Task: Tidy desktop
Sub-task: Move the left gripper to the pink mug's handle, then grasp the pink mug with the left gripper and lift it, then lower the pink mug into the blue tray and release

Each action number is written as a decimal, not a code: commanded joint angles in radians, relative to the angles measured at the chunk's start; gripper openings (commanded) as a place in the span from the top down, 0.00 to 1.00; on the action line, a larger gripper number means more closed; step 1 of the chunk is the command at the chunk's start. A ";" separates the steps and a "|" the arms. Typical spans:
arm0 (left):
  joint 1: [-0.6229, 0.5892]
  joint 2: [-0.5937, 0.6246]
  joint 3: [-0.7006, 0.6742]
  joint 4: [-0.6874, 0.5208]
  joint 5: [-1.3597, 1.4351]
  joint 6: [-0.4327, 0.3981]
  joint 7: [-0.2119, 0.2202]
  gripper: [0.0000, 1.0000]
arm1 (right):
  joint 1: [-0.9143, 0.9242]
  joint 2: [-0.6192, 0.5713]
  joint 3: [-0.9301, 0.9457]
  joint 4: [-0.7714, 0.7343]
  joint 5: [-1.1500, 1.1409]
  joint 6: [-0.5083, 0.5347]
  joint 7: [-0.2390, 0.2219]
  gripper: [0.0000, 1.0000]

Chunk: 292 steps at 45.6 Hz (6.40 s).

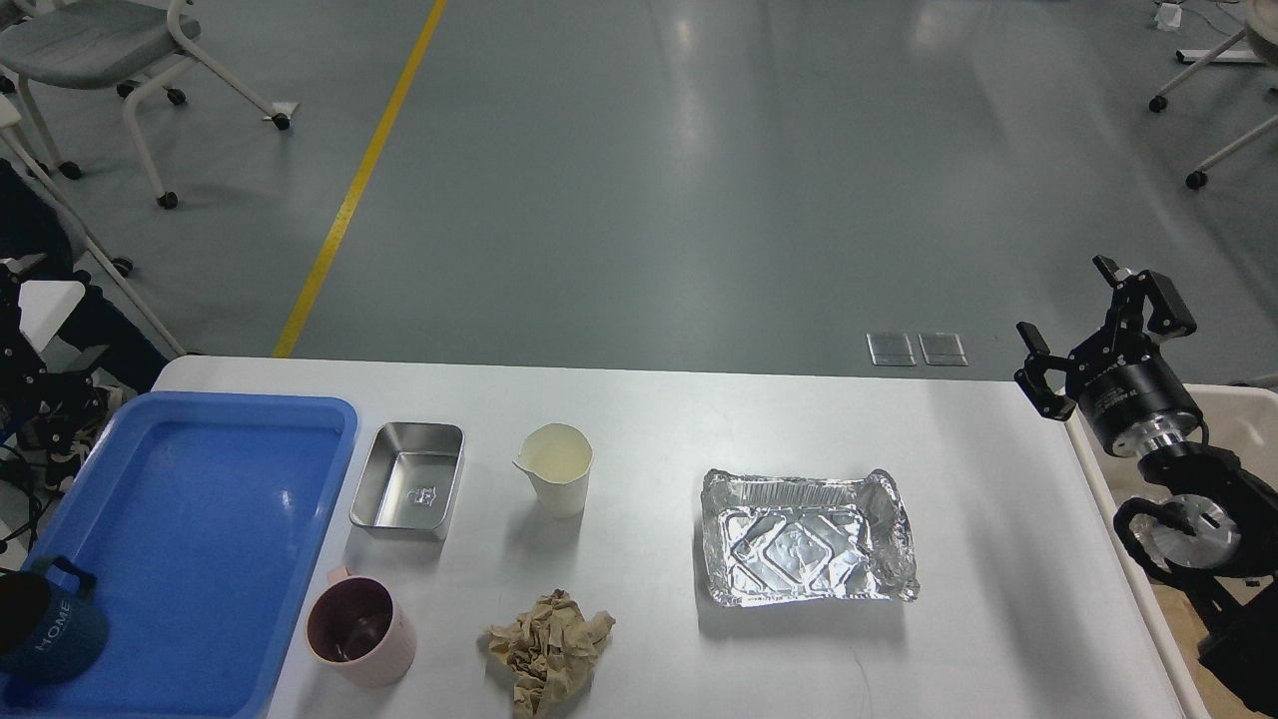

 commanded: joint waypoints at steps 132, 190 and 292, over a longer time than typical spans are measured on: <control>-0.038 0.028 0.776 -0.233 0.901 0.006 0.001 0.69 | -0.003 -0.005 -0.014 -0.002 -0.121 -0.004 0.000 0.00; -0.287 0.530 0.767 -0.306 0.857 -0.199 -0.156 1.00 | -0.002 -0.012 -0.015 -0.001 -0.119 -0.009 -0.006 0.00; -0.229 0.202 0.946 0.049 0.857 -0.100 -0.148 0.16 | 0.009 -0.015 -0.051 -0.001 -0.121 -0.018 -0.006 0.00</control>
